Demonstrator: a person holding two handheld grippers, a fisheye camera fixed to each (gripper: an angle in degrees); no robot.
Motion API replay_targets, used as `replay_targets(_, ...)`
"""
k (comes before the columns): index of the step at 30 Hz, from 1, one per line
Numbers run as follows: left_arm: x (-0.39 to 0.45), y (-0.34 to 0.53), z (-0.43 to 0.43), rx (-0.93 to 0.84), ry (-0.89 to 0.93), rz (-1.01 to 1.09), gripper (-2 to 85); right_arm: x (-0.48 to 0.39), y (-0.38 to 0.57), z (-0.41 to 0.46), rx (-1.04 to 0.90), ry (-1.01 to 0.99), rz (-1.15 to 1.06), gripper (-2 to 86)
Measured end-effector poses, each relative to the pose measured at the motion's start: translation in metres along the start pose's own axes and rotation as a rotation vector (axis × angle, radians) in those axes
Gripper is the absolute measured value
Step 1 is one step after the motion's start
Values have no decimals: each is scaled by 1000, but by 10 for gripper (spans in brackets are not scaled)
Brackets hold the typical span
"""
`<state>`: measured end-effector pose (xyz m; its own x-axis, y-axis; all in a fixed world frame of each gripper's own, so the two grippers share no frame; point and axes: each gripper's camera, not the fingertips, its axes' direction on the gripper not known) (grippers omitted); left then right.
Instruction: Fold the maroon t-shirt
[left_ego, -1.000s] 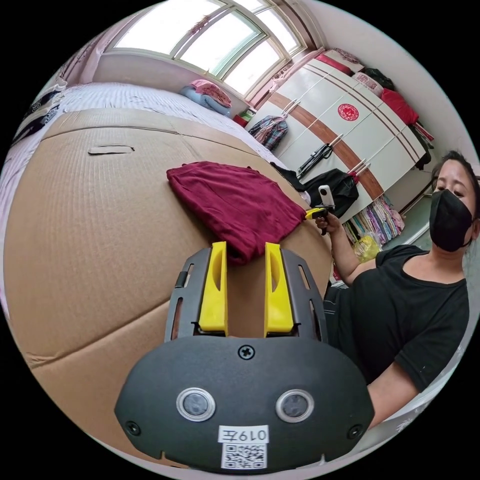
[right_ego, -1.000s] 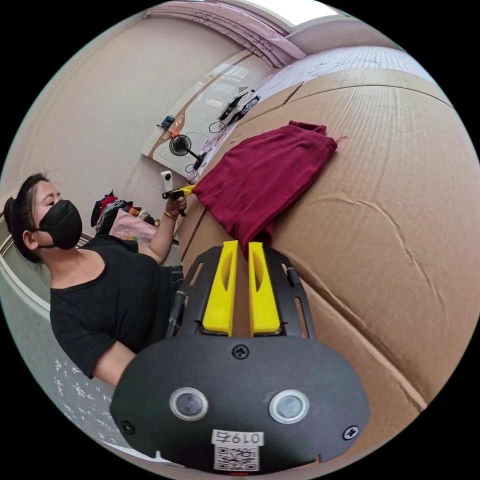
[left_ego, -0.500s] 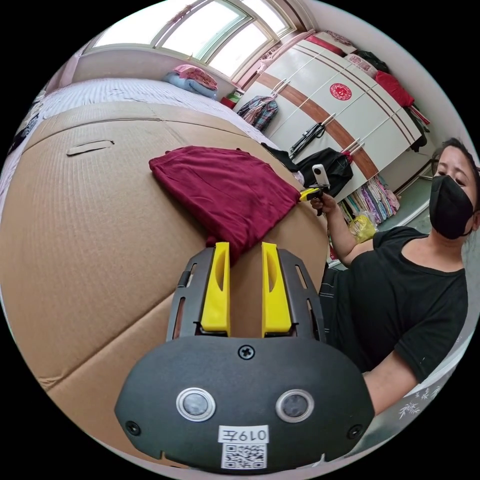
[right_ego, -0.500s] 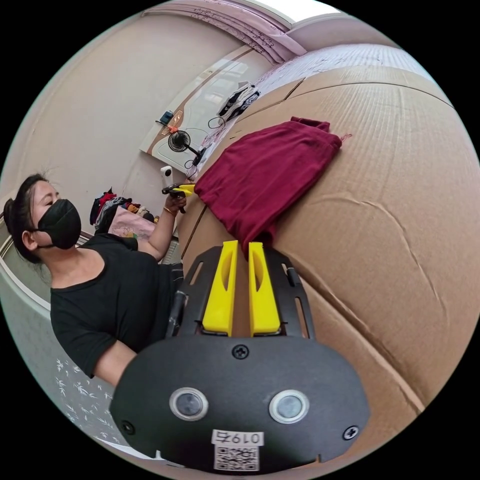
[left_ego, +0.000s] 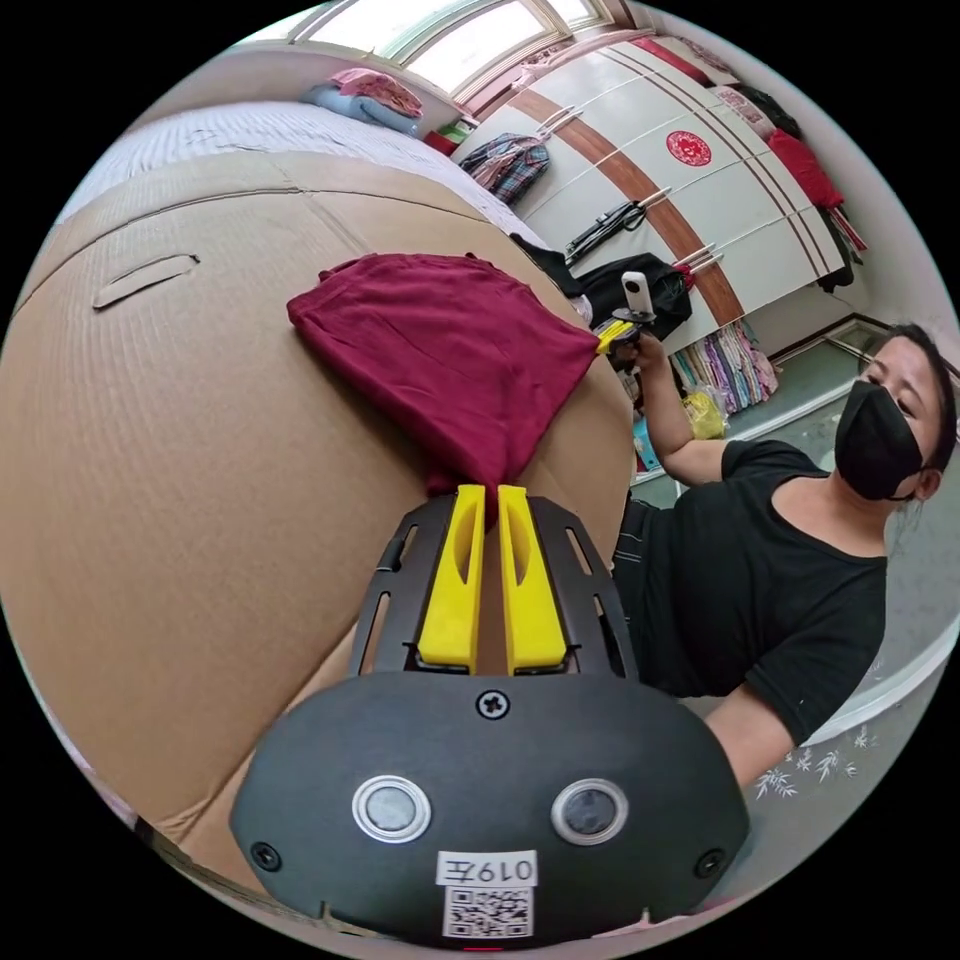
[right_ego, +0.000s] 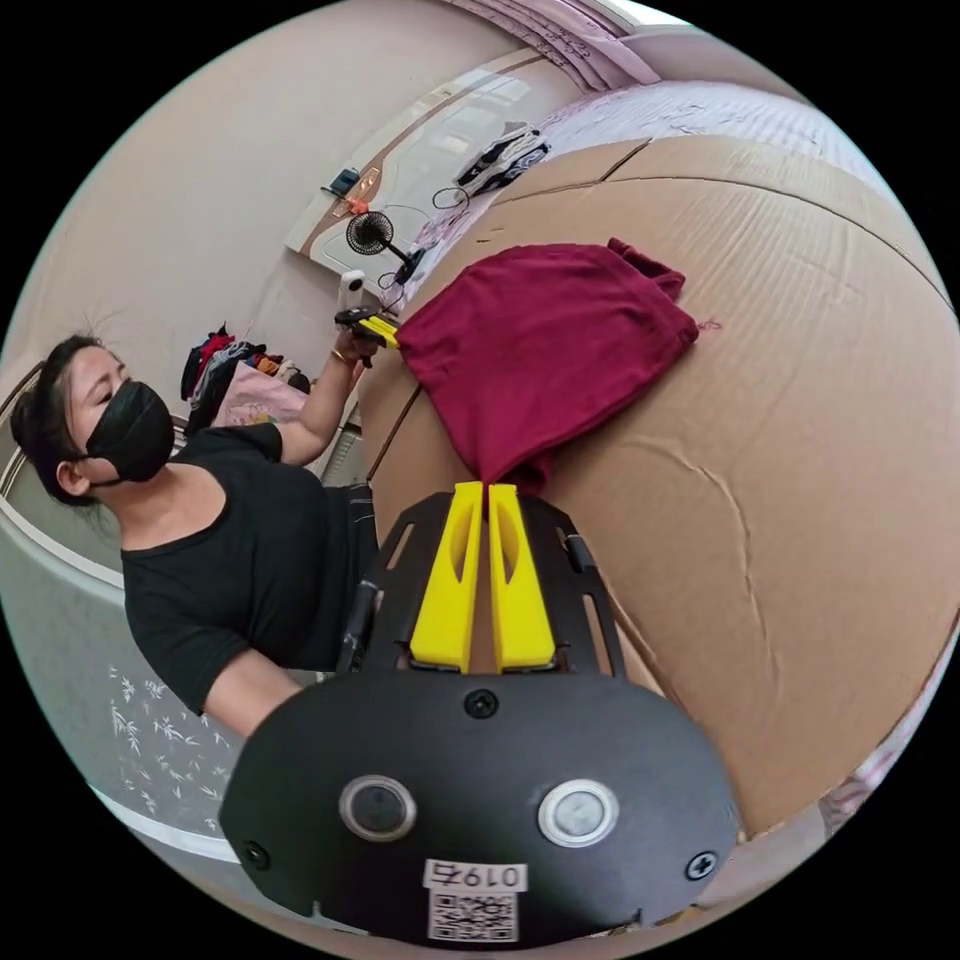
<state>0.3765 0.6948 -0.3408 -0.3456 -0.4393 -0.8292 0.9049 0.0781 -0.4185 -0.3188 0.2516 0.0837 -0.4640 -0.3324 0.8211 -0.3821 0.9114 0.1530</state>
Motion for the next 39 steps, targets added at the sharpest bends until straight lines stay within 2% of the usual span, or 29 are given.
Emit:
replay_targets(6,-21,-16,4,-132,13,-16,19,18,-25,6,-151,12,14,-4)
replay_targets(11,-37,-23,-13,-80,68,-27,17,34,-23,-19,-29,-46,12,-4)
replay_targets(14,-41,-28,-18,-114,65,-16,16,33,-24,-32,-14,-42,2,-4)
replay_targets(20,-63,-37,1,-206,93,-52,15,56,-32,-4,-149,-46,56,-4)
replay_targets(33,-107,-33,-17,-151,168,-106,16,85,-26,-33,-62,-102,73,6)
replay_targets(39,-118,-19,-32,-104,181,-104,16,87,-13,-57,-10,-115,78,61)
